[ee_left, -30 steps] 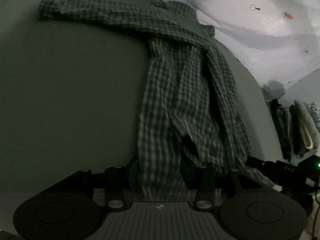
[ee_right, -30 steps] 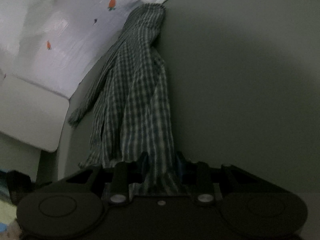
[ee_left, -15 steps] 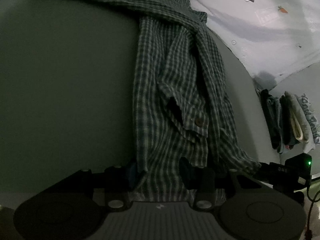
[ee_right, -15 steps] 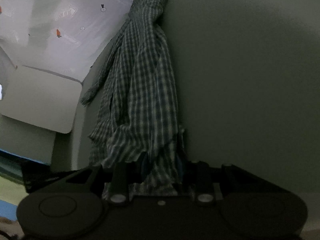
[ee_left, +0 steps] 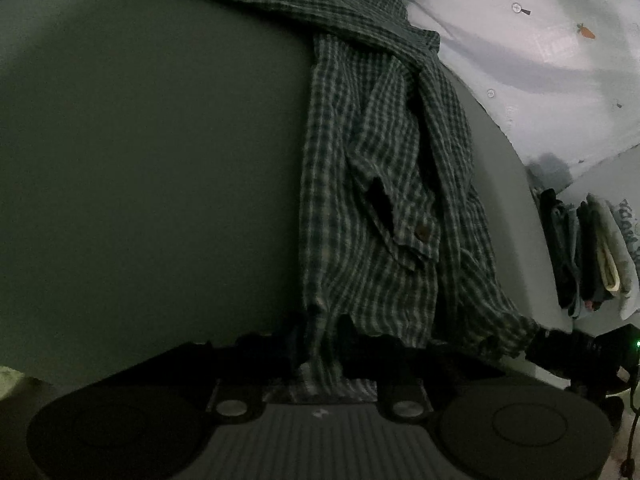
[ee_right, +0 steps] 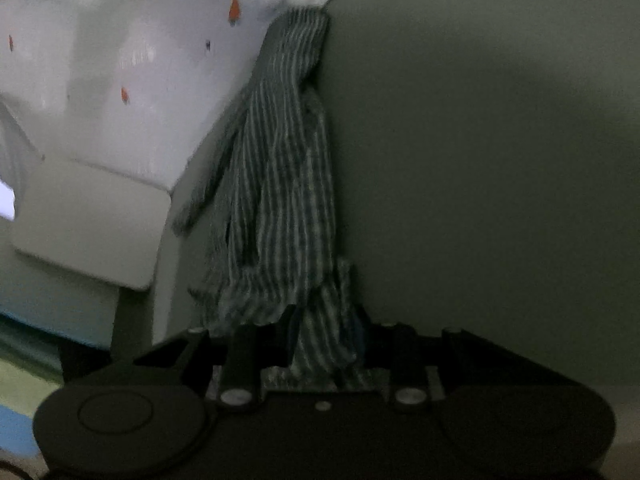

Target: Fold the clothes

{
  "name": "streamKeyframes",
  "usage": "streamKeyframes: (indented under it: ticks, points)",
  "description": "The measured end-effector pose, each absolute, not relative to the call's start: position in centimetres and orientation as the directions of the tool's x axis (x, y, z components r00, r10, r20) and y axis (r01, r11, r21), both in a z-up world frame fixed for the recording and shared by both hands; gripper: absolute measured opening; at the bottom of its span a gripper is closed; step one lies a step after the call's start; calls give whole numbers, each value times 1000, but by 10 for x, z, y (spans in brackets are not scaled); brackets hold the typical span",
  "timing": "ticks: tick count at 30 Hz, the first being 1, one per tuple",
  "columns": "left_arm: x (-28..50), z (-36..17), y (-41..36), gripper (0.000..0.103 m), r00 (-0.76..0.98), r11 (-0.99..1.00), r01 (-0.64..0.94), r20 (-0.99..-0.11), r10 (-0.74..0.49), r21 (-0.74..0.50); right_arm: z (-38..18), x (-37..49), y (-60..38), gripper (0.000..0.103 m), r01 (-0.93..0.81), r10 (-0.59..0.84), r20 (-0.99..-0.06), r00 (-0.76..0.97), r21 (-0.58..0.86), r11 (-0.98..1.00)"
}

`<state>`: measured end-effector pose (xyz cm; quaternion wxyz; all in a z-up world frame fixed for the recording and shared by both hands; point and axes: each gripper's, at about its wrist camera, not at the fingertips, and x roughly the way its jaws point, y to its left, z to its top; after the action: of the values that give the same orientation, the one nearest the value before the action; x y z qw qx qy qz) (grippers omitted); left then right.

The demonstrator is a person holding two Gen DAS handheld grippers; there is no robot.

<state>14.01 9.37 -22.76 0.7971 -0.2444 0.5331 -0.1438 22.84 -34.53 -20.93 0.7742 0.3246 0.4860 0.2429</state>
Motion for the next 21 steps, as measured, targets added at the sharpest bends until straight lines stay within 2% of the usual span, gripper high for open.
streamKeyframes:
  ticks: [5, 7, 12, 15, 17, 21]
  points:
    - [137, -227, 92, 18, 398, 847, -30, -783, -477, -531, -185, 227, -325, 30, -162, 689, -573, 443, 705, 690]
    - [136, -227, 91, 11, 401, 849, -30, -784, -473, -527, -181, 228, -315, 29, -180, 708, -559, 432, 715, 675]
    - [132, -228, 94, 10, 407, 843, -51, -782, -472, -536, -197, 237, -287, 23, -162, 729, -588, 351, 728, 666]
    - [129, -228, 95, 10, 405, 845, -59, -786, -467, -532, -211, 232, -262, 20, -186, 707, -660, 252, 684, 705]
    - [128, -227, 97, 10, 404, 847, -62, -790, -462, -528, -213, 225, -253, 20, -201, 703, -676, 222, 674, 711]
    - [124, -218, 95, 11, 416, 872, -30, -799, -434, -489, -202, 211, -266, 21, -176, 749, -611, 256, 732, 658]
